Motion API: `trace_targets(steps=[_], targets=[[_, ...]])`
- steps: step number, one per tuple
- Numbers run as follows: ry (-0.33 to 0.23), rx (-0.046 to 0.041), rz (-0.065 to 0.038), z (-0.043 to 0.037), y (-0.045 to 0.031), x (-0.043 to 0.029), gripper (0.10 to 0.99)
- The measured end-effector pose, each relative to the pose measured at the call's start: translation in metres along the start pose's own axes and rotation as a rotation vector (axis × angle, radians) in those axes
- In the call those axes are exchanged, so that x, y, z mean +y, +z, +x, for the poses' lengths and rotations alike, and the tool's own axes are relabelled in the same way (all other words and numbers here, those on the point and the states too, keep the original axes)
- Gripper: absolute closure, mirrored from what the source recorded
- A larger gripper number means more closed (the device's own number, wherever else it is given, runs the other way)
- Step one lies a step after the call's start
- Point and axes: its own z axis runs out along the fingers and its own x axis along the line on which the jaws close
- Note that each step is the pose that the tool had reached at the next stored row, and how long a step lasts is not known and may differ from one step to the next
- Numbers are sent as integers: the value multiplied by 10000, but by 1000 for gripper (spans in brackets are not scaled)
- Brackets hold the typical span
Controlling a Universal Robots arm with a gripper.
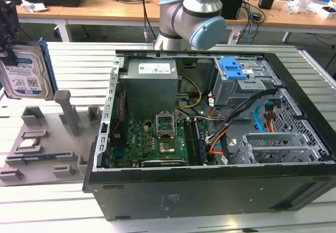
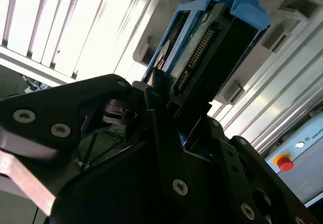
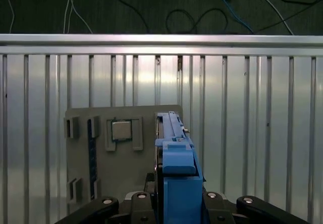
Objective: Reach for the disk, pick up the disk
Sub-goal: 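Pick up the disk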
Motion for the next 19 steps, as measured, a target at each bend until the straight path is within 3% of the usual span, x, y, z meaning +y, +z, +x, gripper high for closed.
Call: trace_targets(steps=[19], targets=[[0,0,0,7,-240,-3,725]])
